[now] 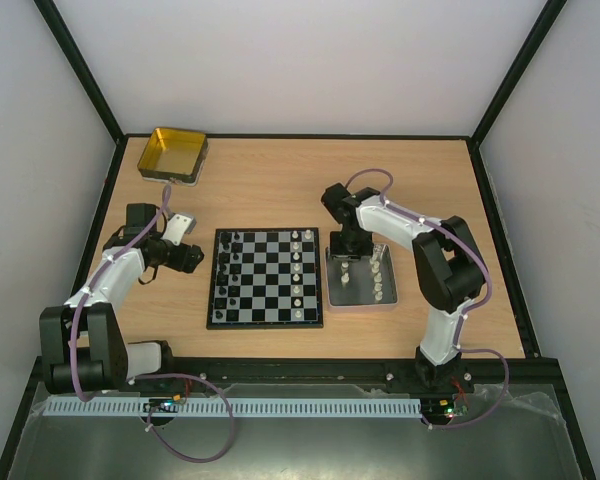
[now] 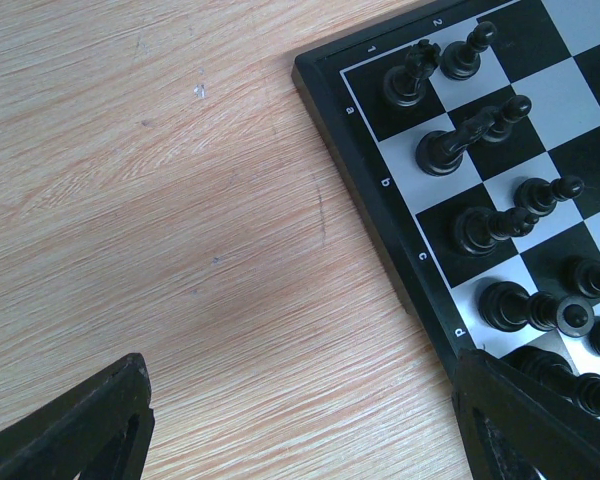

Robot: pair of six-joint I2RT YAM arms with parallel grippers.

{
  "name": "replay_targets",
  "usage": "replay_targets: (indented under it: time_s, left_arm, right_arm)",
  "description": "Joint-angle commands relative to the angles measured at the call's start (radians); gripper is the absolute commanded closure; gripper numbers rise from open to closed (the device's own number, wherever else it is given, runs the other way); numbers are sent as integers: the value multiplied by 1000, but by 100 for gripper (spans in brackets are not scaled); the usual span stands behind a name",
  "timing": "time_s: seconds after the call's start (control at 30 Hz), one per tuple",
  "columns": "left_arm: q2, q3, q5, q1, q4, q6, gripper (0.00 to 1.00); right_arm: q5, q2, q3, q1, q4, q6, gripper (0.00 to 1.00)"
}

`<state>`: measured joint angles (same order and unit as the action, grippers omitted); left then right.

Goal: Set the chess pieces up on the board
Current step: Pick up the chess piece from the storage box, then place the chess piece on the chessboard.

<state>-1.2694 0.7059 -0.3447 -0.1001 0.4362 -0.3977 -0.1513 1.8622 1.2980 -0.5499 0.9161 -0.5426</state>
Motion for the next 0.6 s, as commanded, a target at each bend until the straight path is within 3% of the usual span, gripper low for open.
replay_targets:
  time_s: [0.0,0.57]
  left_arm:
    - [15,2,-23,2,4,0,18]
    - [6,5,-29,3,4,0,18]
  right_arm:
    - [44,-42,54,-7,70,-8,98]
    - [52,74,419,-115,194,-45,98]
